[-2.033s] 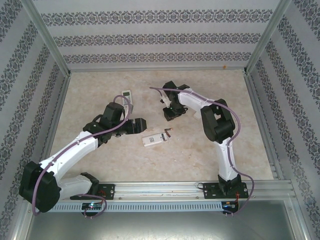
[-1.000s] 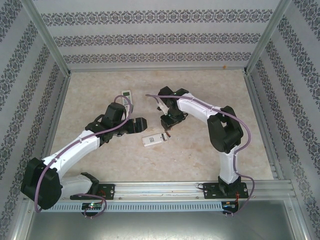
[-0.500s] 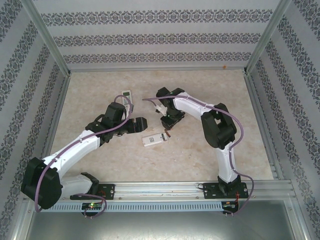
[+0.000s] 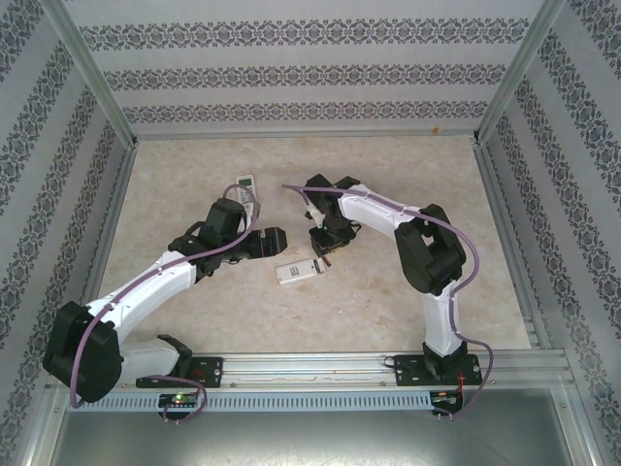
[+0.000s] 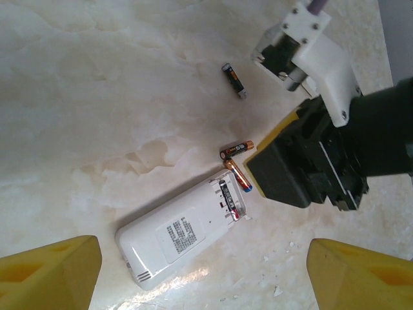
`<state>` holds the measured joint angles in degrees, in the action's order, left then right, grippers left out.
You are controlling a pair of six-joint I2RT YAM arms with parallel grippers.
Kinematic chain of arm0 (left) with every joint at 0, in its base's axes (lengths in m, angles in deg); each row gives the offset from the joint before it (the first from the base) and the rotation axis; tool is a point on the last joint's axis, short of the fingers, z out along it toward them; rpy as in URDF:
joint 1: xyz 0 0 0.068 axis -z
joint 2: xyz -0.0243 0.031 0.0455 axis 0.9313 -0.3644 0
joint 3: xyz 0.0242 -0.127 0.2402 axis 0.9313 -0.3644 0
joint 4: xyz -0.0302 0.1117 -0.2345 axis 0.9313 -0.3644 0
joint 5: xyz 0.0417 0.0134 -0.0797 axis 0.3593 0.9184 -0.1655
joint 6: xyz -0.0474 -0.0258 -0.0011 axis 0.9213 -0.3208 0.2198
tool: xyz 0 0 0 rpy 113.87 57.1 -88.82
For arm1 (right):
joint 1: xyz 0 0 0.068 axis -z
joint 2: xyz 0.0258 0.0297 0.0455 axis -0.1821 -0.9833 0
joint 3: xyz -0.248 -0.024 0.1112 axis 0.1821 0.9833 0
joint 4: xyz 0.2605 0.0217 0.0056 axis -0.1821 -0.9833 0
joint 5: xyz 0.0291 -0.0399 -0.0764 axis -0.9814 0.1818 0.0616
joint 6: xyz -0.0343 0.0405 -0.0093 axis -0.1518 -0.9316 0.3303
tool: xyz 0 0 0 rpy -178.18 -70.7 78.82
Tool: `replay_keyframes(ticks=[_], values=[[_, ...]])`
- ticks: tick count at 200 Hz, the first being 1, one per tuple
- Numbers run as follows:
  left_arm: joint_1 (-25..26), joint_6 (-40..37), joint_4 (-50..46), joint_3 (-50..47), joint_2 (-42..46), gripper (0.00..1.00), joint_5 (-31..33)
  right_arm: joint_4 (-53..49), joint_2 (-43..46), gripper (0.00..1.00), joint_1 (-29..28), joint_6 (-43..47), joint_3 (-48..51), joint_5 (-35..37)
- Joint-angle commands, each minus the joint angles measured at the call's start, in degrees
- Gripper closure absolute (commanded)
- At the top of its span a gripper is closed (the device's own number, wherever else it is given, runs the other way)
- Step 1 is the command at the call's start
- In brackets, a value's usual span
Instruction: Load the batteries into the remote control
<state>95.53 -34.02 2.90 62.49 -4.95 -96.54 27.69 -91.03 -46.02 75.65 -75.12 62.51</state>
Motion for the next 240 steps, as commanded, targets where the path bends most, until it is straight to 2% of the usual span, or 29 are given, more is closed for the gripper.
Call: replay_keyframes(ticks=[1, 42, 200, 224, 229, 240], values=[[-0.34, 0.9, 2.1, -0.48, 0.14, 0.16, -0.78, 1.37, 2.09, 0.67, -0.71, -4.02, 1.89, -2.06], [-0.31, 0.52, 1.72, -0.2, 0.03, 0.16, -0.62, 2.18, 1.03, 0.68, -1.28, -2.67, 2.36, -3.98], [-0.28, 1.43, 2.76, -0.21, -0.74, 0.16, -0.47, 3.66, -2.48, 0.77, -1.79, -0.18, 6.32, 2.36], [-0.29, 1.31, 2.74, 0.07, -1.09, 0.16, -0.74, 3.24, -2.77, 0.84, -1.75, -0.48, 5.47, 2.0], [-0.39, 1.24, 2.5, 0.21, -1.13, 0.16, -0.79, 2.92, -2.42, 0.88, -1.66, -0.44, 5.2, 1.19], [-0.29, 1.16, 2.15, 0.36, -1.04, 0.16, -0.69, 2.53, -1.03, 0.89, -1.7, -0.6, 5.29, -0.37]])
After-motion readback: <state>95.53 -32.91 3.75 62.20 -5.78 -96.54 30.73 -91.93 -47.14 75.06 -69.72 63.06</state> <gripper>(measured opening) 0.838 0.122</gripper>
